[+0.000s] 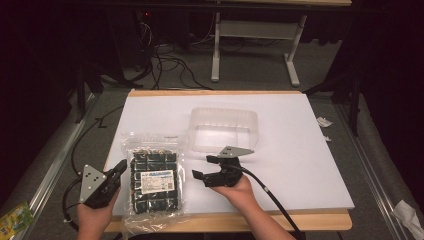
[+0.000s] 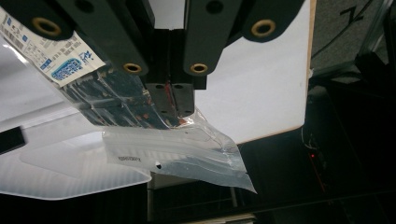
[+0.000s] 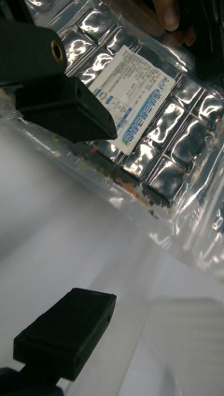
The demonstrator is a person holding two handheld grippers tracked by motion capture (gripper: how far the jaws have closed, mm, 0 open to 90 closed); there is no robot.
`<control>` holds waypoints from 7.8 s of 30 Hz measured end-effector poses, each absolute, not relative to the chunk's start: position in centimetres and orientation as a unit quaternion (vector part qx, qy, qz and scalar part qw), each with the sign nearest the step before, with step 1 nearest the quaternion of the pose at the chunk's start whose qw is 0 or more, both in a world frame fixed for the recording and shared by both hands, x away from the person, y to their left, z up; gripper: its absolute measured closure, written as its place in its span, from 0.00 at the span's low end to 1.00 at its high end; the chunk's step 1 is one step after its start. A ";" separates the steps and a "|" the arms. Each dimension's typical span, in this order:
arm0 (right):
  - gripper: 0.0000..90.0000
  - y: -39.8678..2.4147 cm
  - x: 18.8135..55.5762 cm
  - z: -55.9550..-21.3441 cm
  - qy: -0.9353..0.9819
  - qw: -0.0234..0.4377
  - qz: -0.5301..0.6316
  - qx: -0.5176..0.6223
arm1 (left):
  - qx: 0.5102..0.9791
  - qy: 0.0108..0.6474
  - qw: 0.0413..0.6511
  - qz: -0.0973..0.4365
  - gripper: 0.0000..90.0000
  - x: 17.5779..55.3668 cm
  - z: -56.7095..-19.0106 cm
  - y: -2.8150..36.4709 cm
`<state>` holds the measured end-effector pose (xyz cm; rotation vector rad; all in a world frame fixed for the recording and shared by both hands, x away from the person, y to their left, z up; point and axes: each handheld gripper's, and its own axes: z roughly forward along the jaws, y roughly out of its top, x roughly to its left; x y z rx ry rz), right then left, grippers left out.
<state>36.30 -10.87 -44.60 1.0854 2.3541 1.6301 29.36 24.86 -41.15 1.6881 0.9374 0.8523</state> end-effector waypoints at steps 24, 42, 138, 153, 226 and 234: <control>0.79 -8.5 37.2 -43.7 0.729 -0.040 0.587 0.351 | 0.695 0.378 0.504 0.347 1.00 29.5 -40.0 23.9; 0.95 -16.0 35.3 -37.6 0.707 0.093 0.608 0.350 | 0.690 0.338 0.549 0.329 1.00 31.7 -37.5 17.0; 0.85 -30.8 29.9 -38.9 0.689 0.152 0.620 0.344 | 0.712 0.472 0.458 0.244 0.92 41.0 -45.4 7.5; 0.85 -30.5 29.6 -38.7 0.673 0.181 0.628 0.345 | 0.751 0.419 0.434 0.269 0.37 33.6 -42.7 13.9; 0.85 -18.6 45.6 -37.2 0.701 0.239 0.578 0.342 | 0.775 0.351 0.476 0.225 0.38 31.9 -44.1 17.1; 0.85 -18.2 45.1 -38.2 0.716 0.248 0.563 0.331 | 0.778 0.348 0.474 0.221 0.38 32.0 -44.2 16.8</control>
